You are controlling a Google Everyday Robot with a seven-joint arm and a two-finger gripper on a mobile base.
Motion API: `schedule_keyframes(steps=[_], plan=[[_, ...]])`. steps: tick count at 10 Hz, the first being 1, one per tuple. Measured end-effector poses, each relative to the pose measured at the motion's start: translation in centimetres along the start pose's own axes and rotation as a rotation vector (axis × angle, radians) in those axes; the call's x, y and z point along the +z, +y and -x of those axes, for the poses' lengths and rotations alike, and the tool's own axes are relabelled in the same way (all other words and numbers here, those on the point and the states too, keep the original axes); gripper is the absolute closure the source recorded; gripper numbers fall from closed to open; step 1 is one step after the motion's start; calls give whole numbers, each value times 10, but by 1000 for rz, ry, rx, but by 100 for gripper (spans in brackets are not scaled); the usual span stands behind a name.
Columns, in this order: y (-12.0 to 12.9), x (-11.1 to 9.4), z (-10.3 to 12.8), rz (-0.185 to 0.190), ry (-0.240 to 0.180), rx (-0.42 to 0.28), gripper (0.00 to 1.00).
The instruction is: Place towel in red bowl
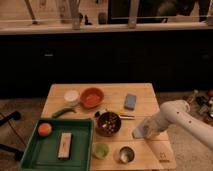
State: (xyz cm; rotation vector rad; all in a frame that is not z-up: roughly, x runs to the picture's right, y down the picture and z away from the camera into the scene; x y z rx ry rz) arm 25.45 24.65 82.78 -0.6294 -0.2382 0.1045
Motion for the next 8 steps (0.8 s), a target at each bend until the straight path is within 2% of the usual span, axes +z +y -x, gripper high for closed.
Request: schedule_keyframes(steps=[3, 4, 6, 8], plan=[[1, -2, -1, -3, 0, -4, 95], [2, -4, 0, -8, -1, -8, 100], [1, -16, 4, -30, -6, -20, 100], [1, -36, 13, -67, -16, -37, 100]])
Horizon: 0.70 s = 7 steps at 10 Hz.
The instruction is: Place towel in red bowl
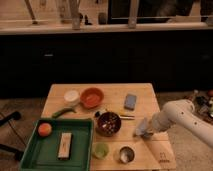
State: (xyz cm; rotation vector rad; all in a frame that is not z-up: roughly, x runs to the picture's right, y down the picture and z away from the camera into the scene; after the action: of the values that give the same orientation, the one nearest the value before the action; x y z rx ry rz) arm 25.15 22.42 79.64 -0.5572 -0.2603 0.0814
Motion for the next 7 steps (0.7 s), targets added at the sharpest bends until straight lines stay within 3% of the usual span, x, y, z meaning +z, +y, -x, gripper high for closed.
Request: schedule_keyframes(steps=[7], plan=[[-9, -31, 28, -87, -13, -36, 100]])
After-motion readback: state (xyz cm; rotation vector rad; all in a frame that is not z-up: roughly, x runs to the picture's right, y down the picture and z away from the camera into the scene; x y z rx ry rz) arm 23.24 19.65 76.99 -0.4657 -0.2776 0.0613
